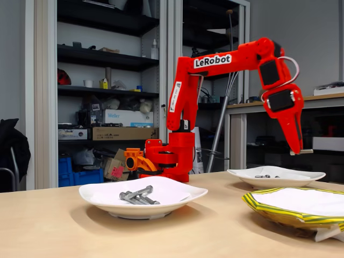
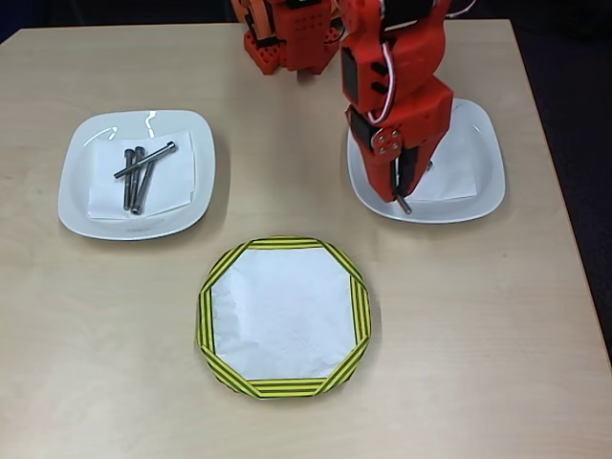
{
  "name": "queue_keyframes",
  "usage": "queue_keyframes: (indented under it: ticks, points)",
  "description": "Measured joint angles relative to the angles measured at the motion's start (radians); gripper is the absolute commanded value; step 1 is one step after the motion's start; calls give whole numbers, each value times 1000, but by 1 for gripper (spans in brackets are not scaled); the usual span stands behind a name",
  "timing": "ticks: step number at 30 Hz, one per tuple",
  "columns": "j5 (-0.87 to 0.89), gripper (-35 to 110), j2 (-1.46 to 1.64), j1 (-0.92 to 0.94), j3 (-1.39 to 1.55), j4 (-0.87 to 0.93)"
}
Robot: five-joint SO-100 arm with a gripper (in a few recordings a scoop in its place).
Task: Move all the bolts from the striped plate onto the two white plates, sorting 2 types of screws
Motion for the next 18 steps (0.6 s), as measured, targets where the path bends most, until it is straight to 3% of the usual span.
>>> queue_keyframes:
  ticks: [7, 12, 18]
  points:
    - [327, 0, 273, -161, 445, -287]
    - [356, 0, 345, -207, 534, -314]
    - [301, 12, 397, -242, 617, -331]
